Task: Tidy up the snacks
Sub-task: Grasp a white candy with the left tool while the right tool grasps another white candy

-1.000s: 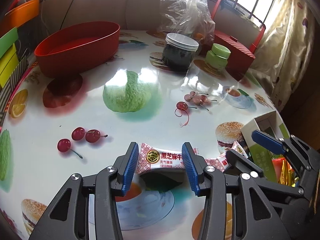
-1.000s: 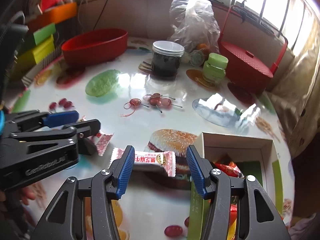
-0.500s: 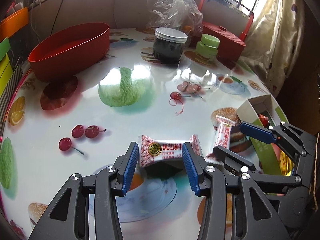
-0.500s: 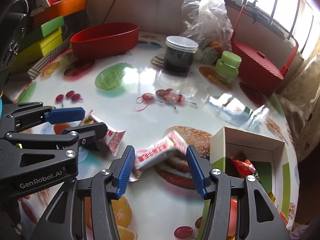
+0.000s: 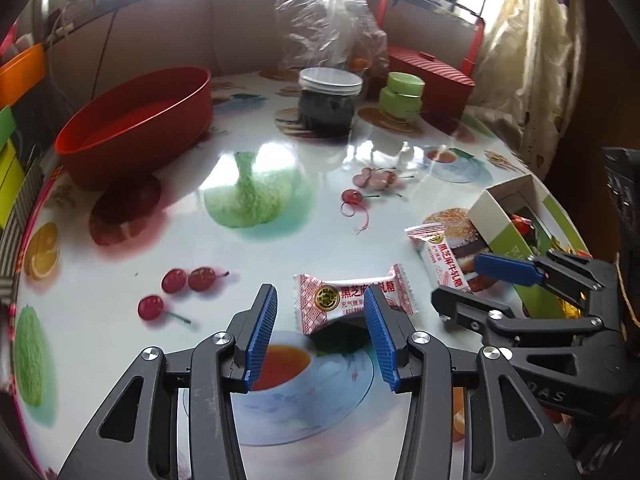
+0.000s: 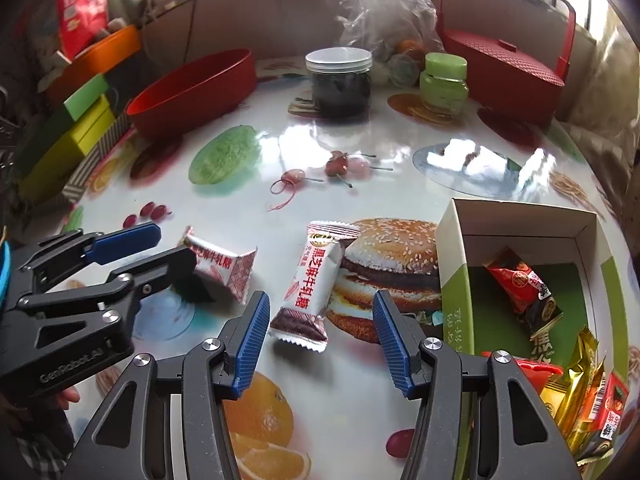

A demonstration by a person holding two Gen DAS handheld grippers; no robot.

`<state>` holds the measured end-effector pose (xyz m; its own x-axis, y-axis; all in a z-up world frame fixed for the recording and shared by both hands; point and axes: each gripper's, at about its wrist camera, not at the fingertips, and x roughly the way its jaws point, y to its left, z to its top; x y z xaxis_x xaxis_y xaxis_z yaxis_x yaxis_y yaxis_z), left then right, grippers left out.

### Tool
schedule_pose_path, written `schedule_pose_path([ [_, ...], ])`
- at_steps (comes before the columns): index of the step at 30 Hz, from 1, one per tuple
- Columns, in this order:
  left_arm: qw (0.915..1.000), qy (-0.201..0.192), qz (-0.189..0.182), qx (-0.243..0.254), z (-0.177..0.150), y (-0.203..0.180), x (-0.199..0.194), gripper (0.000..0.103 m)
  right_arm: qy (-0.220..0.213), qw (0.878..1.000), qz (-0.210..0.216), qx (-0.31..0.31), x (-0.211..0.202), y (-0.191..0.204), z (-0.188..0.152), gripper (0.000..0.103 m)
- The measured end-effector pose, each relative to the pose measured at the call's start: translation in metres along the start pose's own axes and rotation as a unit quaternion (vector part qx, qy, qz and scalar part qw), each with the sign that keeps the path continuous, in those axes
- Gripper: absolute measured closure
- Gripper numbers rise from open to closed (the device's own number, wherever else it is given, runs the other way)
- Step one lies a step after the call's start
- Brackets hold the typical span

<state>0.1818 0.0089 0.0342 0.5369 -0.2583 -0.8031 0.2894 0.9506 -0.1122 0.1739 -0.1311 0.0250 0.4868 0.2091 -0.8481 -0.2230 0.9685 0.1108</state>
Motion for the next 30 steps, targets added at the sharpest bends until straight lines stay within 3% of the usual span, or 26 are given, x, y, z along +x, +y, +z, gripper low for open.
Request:
schedule_pose_path([
  [4, 0.9999, -0.002, 0.003, 0.014, 0.005, 0.001, 0.002, 0.056, 0.003, 0.999, -0.036, -0.007, 0.007, 0.005, 0.002, 0.049],
  [8, 0.9998, -0.003, -0.017, 0.003, 0.013, 0.007, 0.009, 0.056, -0.003, 0.999, -0.049, -0.009, 0.009, 0.006, 0.001, 0.05],
  [11, 0.9998, -0.003, -0.019, -0.005, 0.017, 0.01, 0.014, 0.056, -0.01, 0.998, -0.061, -0.007, 0.008, 0.005, 0.0, 0.063],
  [13, 0.9994, 0.002, -0.028, -0.018, 0.019, 0.014, 0.02, 0.056, -0.016, 0.997, -0.069, -0.002, 0.006, 0.001, -0.001, 0.079],
  [16, 0.9994, 0.012, -0.011, -0.031, 0.02, 0.019, 0.027, 0.056, -0.015, 0.999, -0.048, 0.004, 0.003, -0.002, -0.001, 0.083],
  [30, 0.9987, 0.022, -0.03, -0.034, -0.005, 0.019, 0.009, 0.056, -0.004, 1.0, -0.006, -0.012, -0.004, 0.012, -0.018, 0.084],
])
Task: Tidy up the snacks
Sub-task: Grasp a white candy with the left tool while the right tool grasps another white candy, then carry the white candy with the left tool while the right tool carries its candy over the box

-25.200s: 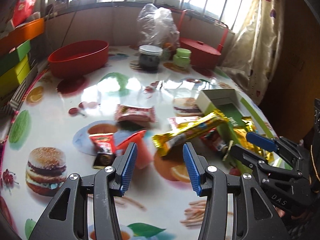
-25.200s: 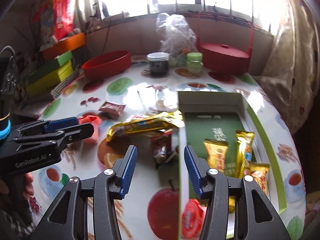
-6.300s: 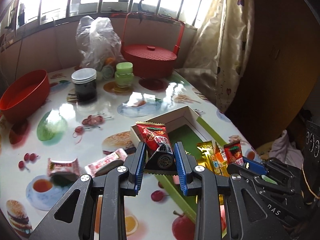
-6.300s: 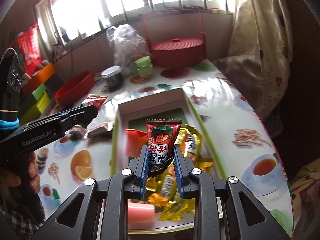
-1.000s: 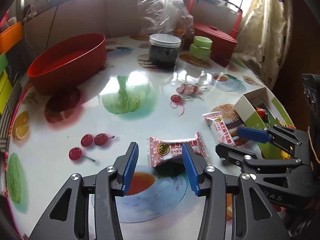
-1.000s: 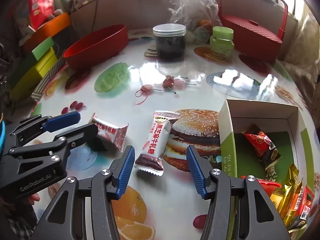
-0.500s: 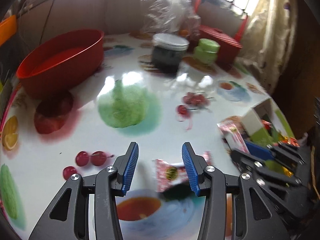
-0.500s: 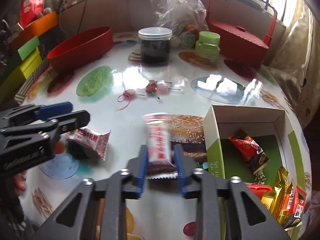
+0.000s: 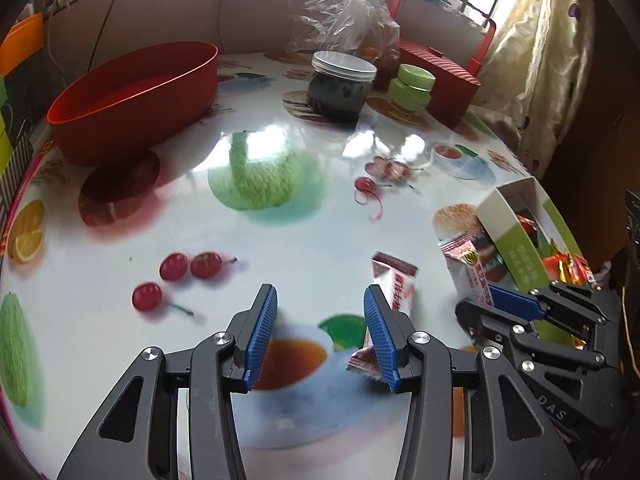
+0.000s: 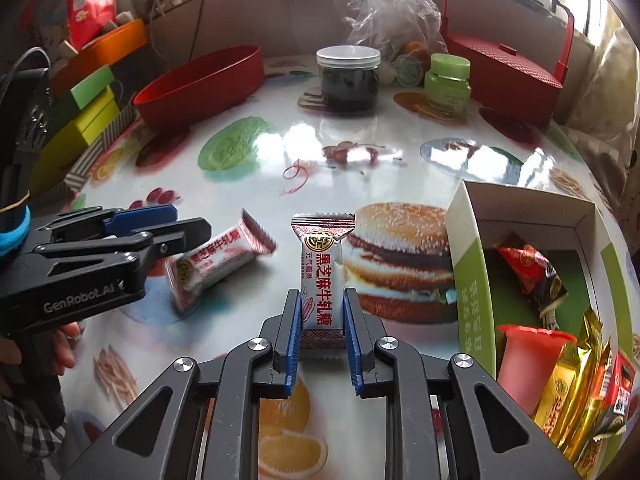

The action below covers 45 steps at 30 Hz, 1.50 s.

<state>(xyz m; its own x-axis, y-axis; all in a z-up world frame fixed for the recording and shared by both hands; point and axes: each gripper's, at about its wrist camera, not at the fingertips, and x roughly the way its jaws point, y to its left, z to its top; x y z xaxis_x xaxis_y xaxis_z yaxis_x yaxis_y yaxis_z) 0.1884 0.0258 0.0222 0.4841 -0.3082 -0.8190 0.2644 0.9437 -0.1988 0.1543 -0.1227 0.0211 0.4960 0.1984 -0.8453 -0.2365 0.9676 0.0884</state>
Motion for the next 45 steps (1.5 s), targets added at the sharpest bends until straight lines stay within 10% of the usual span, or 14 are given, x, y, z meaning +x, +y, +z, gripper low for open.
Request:
schedule_pose_path([
  [8, 0.9991, -0.018, -0.036, 0.016, -0.001, -0.018, -0.013, 0.056, 0.003, 1.0, 0.001, -0.004, -0.003, 0.002, -0.003, 0.084],
  [27, 0.9985, 0.007, 0.021, 0.05, -0.003, -0.044, 0.013, 0.057, 0.003, 1.0, 0.009, 0.004, -0.007, -0.002, -0.01, 0.084],
  [34, 0.9984, 0.005, 0.022, 0.051, -0.004, -0.045, 0.013, 0.08, 0.002, 1.0, 0.011, 0.007, -0.008, -0.002, -0.011, 0.084],
  [45, 0.9986, -0.004, 0.023, 0.048, -0.005, -0.047, 0.007, 0.081, -0.001, 1.0, 0.014, 0.006, -0.011, -0.001, -0.012, 0.084],
])
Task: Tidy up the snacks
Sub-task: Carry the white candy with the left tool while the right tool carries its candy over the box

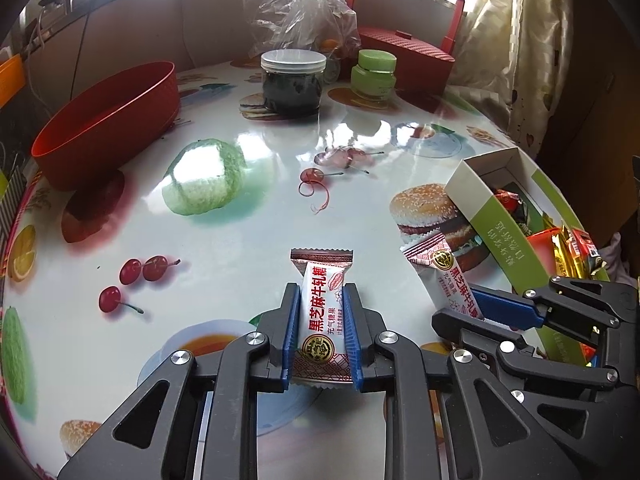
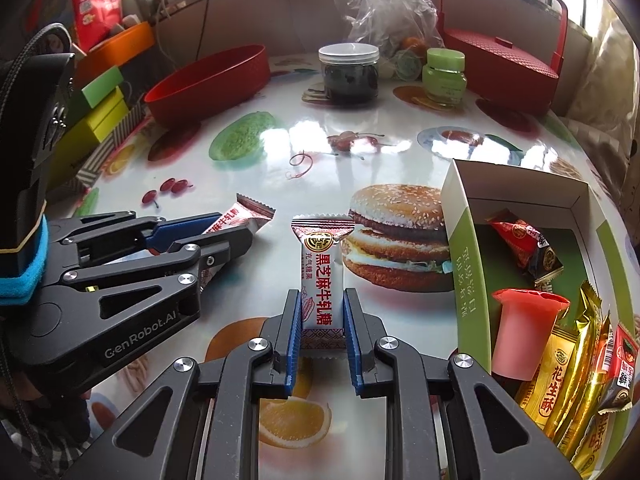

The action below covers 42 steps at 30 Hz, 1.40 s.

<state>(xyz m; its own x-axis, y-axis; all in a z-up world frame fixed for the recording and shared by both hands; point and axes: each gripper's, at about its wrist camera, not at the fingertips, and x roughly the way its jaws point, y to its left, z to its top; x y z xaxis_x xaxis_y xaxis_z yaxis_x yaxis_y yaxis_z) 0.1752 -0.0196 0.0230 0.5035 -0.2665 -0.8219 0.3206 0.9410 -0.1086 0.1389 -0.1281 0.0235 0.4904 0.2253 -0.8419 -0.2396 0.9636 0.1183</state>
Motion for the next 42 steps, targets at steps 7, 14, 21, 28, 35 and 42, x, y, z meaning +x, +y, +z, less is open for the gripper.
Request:
schedule_pose_path([
  [7, 0.9999, -0.016, -0.004, -0.002, -0.001, 0.0, -0.013, 0.081, -0.006, 1.0, 0.001, 0.0, -0.006, 0.001, 0.0, 0.084],
  [14, 0.9995, -0.031, -0.007, -0.001, -0.002, -0.003, -0.029, 0.081, -0.019, 1.0, 0.003, 0.001, -0.019, 0.002, -0.001, 0.084],
  [21, 0.9989, -0.046, -0.01, 0.002, -0.002, -0.01, -0.043, 0.081, -0.033, 0.999, 0.002, 0.005, -0.032, -0.001, -0.004, 0.084],
  [28, 0.998, -0.06, -0.019, 0.008, -0.001, -0.024, -0.056, 0.081, -0.051, 0.999, -0.003, 0.013, -0.051, -0.011, -0.007, 0.084],
  [35, 0.9971, -0.066, -0.033, 0.022, 0.001, -0.045, -0.061, 0.081, -0.064, 0.997, -0.011, 0.028, -0.068, -0.027, -0.013, 0.084],
  [42, 0.9961, -0.064, -0.048, 0.038, 0.004, -0.071, -0.06, 0.081, -0.073, 0.996, -0.024, 0.048, -0.082, -0.048, -0.022, 0.084],
])
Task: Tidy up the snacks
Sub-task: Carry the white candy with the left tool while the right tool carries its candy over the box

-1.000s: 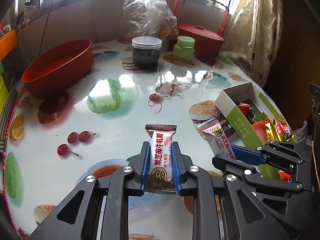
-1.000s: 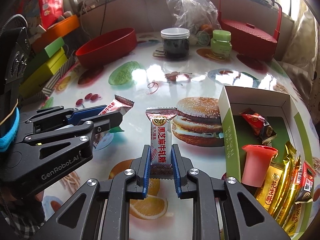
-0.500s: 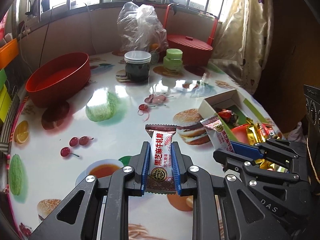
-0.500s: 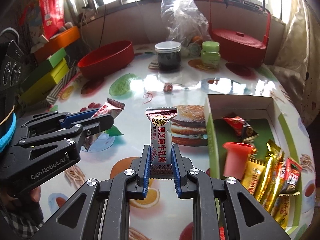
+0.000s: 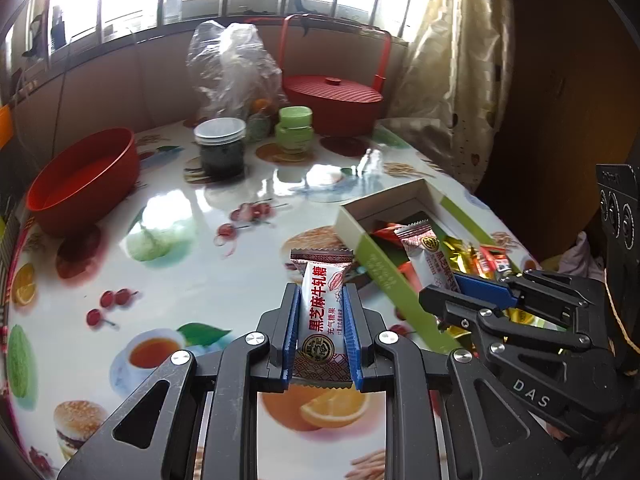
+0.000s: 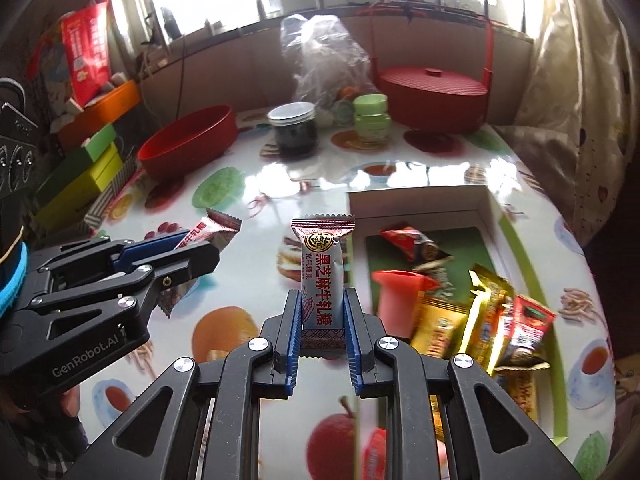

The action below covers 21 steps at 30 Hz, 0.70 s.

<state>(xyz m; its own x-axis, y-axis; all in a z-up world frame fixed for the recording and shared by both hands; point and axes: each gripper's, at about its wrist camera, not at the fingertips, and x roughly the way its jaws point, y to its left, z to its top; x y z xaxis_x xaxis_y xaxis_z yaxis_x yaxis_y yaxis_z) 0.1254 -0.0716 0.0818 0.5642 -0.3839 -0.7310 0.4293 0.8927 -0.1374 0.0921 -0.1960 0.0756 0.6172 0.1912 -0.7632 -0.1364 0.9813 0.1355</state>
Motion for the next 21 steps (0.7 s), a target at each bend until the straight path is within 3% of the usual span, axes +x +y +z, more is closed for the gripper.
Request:
schedule_pose_path([
  [11, 0.999, 0.017, -0.042, 0.005, 0.005, -0.039, 0.021, 0.081, -0.002, 0.999, -0.034, 0.036, -0.015, -0.045, -0.008, 0.084],
  [21, 0.9977, 0.028, -0.059, 0.02, 0.01, -0.067, 0.034, 0.081, 0.002, 0.996, -0.057, 0.063, -0.024, -0.08, -0.016, 0.084],
])
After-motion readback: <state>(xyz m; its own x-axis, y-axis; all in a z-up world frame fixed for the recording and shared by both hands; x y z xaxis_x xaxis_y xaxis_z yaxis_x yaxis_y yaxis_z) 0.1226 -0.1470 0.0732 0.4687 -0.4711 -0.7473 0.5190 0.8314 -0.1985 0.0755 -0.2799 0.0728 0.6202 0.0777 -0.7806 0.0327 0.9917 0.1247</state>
